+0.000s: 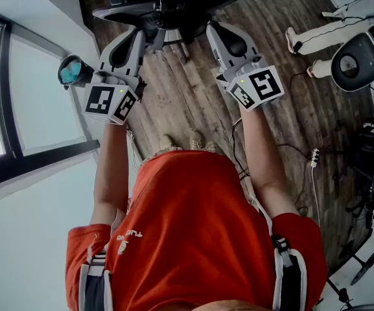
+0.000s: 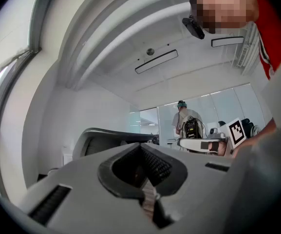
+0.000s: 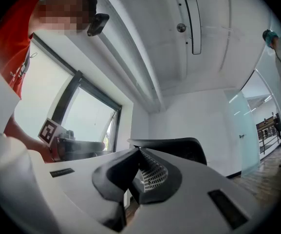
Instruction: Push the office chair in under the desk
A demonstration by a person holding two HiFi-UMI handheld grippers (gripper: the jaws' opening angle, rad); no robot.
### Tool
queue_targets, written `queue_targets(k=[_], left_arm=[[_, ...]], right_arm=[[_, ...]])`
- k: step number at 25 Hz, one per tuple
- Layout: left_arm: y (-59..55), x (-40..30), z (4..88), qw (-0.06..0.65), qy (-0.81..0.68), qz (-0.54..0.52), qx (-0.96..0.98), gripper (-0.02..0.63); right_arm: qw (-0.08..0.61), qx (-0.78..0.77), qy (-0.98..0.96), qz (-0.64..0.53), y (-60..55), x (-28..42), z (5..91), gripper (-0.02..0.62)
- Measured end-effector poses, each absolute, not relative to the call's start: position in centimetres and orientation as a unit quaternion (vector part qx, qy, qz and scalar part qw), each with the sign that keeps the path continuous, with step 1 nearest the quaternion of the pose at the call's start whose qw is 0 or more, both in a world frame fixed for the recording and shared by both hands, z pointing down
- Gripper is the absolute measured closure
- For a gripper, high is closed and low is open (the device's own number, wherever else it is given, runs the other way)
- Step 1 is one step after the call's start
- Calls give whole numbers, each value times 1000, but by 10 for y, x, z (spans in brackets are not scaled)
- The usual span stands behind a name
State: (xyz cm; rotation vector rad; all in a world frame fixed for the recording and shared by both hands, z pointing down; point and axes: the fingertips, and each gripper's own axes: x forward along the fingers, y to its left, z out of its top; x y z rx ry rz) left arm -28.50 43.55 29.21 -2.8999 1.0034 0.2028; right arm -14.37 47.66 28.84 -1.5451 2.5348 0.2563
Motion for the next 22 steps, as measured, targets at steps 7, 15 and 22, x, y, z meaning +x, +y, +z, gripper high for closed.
queue_targets(k=[7, 15, 22], left_arm=[[437, -284, 295, 37, 329, 61, -942, 597], [431, -284, 296, 61, 343, 42, -936, 597], [416, -281, 301, 71, 380, 37, -921, 597]], right_arm=[[79, -500, 858, 87, 480, -147, 289, 571], [54, -487, 866, 102, 472, -128, 289, 569], [9, -466, 877, 117, 458, -107, 302, 568]])
